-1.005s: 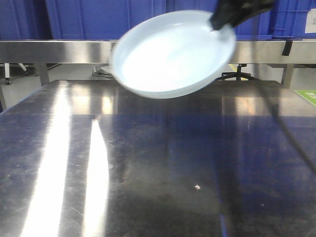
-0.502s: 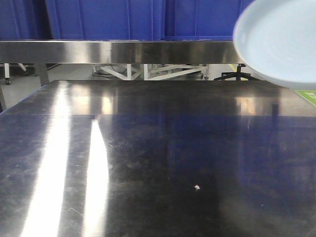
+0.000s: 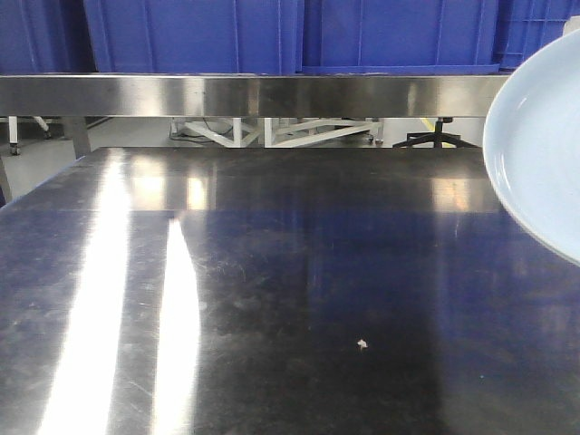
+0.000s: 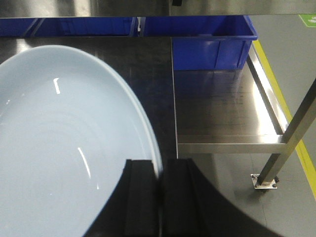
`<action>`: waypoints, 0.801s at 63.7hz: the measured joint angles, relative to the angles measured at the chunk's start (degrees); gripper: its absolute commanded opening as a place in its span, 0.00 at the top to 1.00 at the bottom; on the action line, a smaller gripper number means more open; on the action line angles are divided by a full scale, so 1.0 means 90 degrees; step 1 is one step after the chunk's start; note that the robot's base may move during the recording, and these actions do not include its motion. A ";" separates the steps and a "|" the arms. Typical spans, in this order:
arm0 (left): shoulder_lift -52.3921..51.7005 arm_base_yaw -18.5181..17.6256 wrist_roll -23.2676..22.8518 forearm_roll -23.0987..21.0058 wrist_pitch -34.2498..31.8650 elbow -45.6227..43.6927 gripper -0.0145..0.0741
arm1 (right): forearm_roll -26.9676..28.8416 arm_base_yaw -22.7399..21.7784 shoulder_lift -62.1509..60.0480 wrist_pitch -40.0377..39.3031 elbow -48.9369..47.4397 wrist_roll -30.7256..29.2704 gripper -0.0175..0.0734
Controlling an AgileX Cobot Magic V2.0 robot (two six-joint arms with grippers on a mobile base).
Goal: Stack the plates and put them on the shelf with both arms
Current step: 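Hold the plate stack raised in the right gripper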
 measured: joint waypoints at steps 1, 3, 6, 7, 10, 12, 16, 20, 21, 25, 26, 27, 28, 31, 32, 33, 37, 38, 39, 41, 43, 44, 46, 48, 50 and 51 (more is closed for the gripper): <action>0.0000 0.0000 0.0000 0.0000 0.0000 0.0000 0.73 | 0.0000 0.0000 -0.0009 0.0000 -0.0002 0.0000 0.75; 0.0000 0.0000 0.0000 0.0000 0.0000 0.0000 0.73 | 0.0000 0.0000 -0.0009 0.0000 0.0009 -0.0011 0.75; 0.0000 0.0000 0.0000 0.0000 0.0000 0.0000 0.73 | 0.0000 0.0000 -0.0009 0.0000 0.0006 -0.0011 0.75; 0.0000 0.0000 0.0000 0.0000 0.0000 0.0000 0.73 | 0.0000 0.0000 -0.0014 0.0000 0.0006 -0.0011 0.75; 0.0000 0.0000 0.0000 0.0000 0.0000 0.0000 0.73 | 0.0000 0.0000 -0.0014 -0.0017 0.0006 -0.0011 0.75; 0.0000 0.0000 0.0000 0.0000 0.0000 0.0000 0.73 | 0.0000 0.0000 -0.0014 -0.0027 0.0006 -0.0011 0.75; 0.0000 0.0000 0.0000 0.0000 0.0000 0.0000 0.73 | 0.0000 0.0000 -0.0014 -0.0040 0.0006 -0.0013 0.75; 0.0000 0.0000 0.0000 0.0000 0.0000 0.0000 0.73 | 0.0000 0.0000 -0.0014 -0.0040 0.0006 -0.0013 0.75; 0.0000 0.0000 0.0000 0.0000 0.0000 0.0000 0.73 | 0.0000 0.0000 -0.0014 -0.0040 0.0006 -0.0013 0.75; 0.0000 0.0000 0.0000 0.0000 0.0000 0.0000 0.73 | 0.0000 0.0000 -0.0014 -0.0040 0.0006 -0.0013 0.75; 0.0000 0.0000 0.0000 0.0000 0.0000 0.0000 0.73 | 0.0000 0.0000 -0.0014 -0.0040 0.0006 -0.0013 0.75; 0.0000 0.0000 0.0000 0.0000 0.0000 0.0000 0.73 | 0.0000 0.0000 -0.0014 -0.0040 0.0006 -0.0013 0.75; 0.0000 0.0000 0.0000 0.0000 0.0000 0.0000 0.73 | 0.0000 0.0000 -0.0014 -0.0040 0.0006 -0.0013 0.75; 0.0000 0.0000 0.0000 0.0000 0.0000 0.0000 0.73 | 0.0000 0.0000 -0.0014 -0.0040 0.0006 -0.0013 0.75; 0.0000 0.0000 0.0000 0.0000 0.0000 0.0000 0.73 | 0.0000 0.0000 -0.0014 -0.0040 0.0006 -0.0013 0.75; 0.0000 0.0000 0.0000 0.0000 0.0000 0.0000 0.73 | 0.0000 0.0000 -0.0014 -0.0040 0.0006 -0.0013 0.75; 0.0000 0.0000 0.0000 0.0000 0.0000 0.0000 0.73 | 0.0000 0.0000 -0.0014 -0.0040 0.0006 -0.0013 0.75; 0.0000 0.0000 0.0000 0.0000 0.0000 0.0000 0.73 | 0.0000 0.0000 -0.0014 -0.0040 0.0006 -0.0013 0.75; 0.0000 0.0000 0.0000 0.0000 0.0000 0.0000 0.73 | 0.0000 0.0000 -0.0014 -0.0040 0.0006 -0.0013 0.75; 0.0000 0.0000 0.0000 0.0000 0.0000 0.0000 0.73 | 0.0000 0.0000 -0.0014 -0.0040 0.0006 -0.0013 0.75; 0.0000 0.0000 0.0000 0.0000 0.0000 0.0000 0.73 | 0.0000 0.0000 -0.0014 -0.0040 0.0006 -0.0013 0.75; 0.0000 0.0000 0.0000 0.0000 0.0000 0.0000 0.73 | 0.0000 0.0000 -0.0014 -0.0040 0.0006 -0.0013 0.75; 0.0000 0.0000 0.0000 0.0000 0.0000 0.0000 0.73 | 0.0000 0.0000 -0.0014 -0.0040 0.0006 -0.0013 0.75; 0.0000 0.0000 0.0000 0.0000 0.0000 0.0000 0.73 | 0.0000 0.0000 -0.0014 -0.0040 0.0006 -0.0013 0.75; 0.0000 0.0000 0.0000 0.0000 0.0000 0.0000 0.73 | 0.0000 0.0000 -0.0014 -0.0040 0.0006 -0.0013 0.75; 0.0000 0.0000 0.0000 0.0000 0.0000 0.0000 0.73 | 0.0000 0.0000 -0.0014 -0.0040 0.0006 -0.0013 0.75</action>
